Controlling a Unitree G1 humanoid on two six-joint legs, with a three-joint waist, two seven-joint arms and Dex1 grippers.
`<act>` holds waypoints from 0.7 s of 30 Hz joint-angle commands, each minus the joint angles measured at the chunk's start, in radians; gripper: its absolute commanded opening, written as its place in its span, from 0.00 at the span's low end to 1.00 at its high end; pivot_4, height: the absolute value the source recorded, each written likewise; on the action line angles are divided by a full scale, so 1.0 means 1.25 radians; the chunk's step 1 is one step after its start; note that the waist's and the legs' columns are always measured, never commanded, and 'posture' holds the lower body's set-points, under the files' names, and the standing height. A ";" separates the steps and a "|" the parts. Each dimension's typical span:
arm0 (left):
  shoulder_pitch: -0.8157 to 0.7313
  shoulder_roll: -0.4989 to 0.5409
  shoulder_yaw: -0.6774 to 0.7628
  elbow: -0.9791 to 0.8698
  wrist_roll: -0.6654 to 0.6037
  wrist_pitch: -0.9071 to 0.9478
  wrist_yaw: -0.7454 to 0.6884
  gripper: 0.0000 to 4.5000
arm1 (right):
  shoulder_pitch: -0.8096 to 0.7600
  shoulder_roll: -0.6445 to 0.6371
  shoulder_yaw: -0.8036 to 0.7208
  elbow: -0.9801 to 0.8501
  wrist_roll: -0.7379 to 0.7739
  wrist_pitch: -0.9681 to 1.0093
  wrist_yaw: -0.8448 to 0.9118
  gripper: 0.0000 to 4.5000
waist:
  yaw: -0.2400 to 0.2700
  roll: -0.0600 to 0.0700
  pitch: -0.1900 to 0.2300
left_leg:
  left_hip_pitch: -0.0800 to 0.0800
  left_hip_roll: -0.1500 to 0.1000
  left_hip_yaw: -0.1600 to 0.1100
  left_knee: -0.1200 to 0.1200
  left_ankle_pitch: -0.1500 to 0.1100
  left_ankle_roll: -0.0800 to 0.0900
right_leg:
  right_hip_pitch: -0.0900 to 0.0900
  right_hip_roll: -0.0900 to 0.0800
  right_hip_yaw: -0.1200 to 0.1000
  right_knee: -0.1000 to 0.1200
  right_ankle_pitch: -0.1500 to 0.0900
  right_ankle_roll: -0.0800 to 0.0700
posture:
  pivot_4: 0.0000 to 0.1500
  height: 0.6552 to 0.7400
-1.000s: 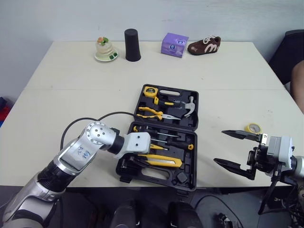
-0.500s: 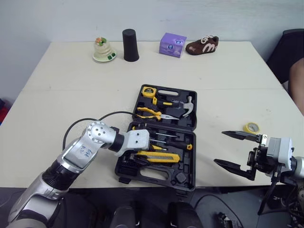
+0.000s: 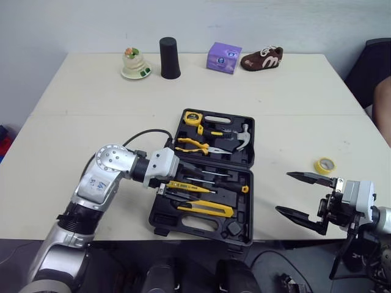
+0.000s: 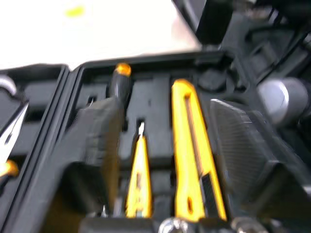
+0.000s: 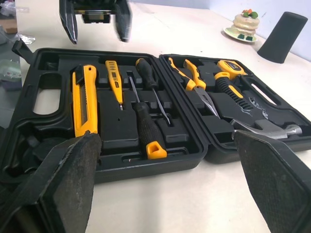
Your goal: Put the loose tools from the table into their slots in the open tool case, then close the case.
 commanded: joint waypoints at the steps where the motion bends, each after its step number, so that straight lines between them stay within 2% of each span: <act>1: 0.023 -0.016 -0.009 -0.003 0.012 -0.050 -0.001 0.32 | 0.011 0.009 -0.010 0.017 -0.004 -0.040 0.012 1.00 | 0.000 0.000 0.000 | 0.000 0.000 0.000 0.000 0.000 0.000 | 0.000 0.000 0.000 0.000 0.000 0.000 | 1.00 1.00; 4: 0.045 -0.034 -0.030 0.005 0.031 -0.043 0.021 0.02 | 0.018 0.014 -0.008 0.033 -0.006 -0.059 0.019 1.00 | 0.000 0.000 0.000 | 0.000 0.000 0.000 0.000 0.000 0.000 | 0.000 0.000 0.000 0.000 0.000 0.000 | 1.00 1.00; 11: 0.057 -0.059 -0.089 0.084 0.107 -0.092 0.031 0.01 | 0.029 0.017 -0.010 0.062 -0.006 -0.091 0.033 1.00 | 0.000 0.000 0.000 | 0.000 0.000 0.000 0.000 0.000 0.000 | 0.000 0.000 0.000 0.000 0.000 0.000 | 1.00 1.00; 21: 0.063 -0.046 -0.134 0.195 0.188 -0.046 0.066 0.01 | 0.046 0.019 -0.010 0.075 -0.004 -0.117 0.037 1.00 | 0.001 0.002 -0.004 | 0.005 0.000 -0.002 0.000 -0.002 0.001 | 0.006 -0.002 0.002 0.000 0.000 0.000 | 1.00 1.00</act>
